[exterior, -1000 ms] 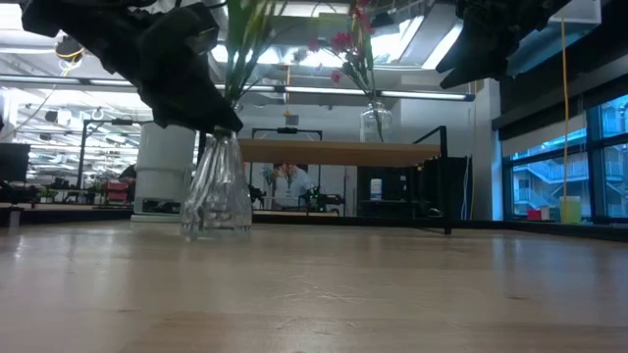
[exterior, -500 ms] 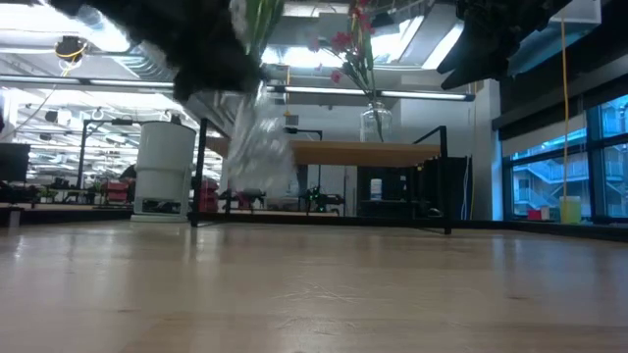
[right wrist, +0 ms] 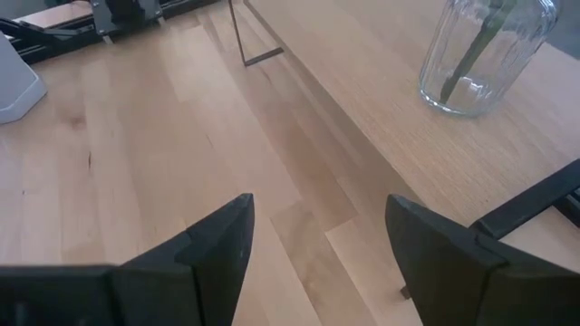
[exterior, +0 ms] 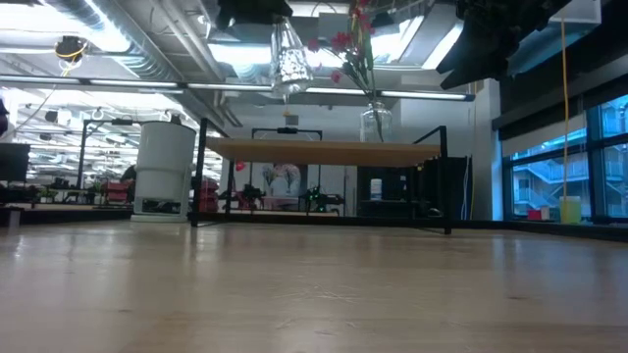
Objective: Pick and place flowers into a vace then onto a shelf
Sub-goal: Put the transparent vase on the shelf
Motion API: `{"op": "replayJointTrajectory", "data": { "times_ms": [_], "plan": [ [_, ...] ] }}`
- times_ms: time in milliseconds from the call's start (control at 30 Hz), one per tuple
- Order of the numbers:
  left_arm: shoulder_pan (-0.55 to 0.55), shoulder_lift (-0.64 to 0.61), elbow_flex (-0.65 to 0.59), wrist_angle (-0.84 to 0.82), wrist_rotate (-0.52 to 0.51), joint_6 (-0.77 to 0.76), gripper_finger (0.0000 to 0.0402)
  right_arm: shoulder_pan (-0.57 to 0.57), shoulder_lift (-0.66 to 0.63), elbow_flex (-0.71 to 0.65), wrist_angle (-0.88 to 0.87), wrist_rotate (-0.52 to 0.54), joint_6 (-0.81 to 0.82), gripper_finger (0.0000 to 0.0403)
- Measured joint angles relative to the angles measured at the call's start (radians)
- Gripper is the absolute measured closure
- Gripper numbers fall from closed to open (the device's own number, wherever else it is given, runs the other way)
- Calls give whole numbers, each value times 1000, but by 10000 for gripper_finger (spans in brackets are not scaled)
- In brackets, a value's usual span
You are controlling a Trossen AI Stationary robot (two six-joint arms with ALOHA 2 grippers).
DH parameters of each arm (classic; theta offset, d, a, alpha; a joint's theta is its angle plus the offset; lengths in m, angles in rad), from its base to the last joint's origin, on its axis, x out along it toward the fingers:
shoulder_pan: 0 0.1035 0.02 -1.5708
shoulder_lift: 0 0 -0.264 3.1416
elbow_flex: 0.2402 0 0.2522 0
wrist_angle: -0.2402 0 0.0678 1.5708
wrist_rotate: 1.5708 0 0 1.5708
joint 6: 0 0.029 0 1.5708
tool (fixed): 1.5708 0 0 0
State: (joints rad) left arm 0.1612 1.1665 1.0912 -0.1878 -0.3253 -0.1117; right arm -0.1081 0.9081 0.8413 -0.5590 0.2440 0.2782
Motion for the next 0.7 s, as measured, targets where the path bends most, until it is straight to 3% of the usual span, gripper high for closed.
{"op": "replayJointTrajectory", "data": {
  "times_ms": [167, 333, 700],
  "plan": [
    [172, 39, 67, -36, 154, 19, 301, 0, 0, 0, 0, 0, -2, 152],
    [282, 104, 68, -53, 220, 37, 301, 0, 0, 0, 0, 0, -2, 152],
    [350, 206, 68, -49, 195, 117, 301, 0, 0, 0, 0, 0, 1, 152]
  ]
}}
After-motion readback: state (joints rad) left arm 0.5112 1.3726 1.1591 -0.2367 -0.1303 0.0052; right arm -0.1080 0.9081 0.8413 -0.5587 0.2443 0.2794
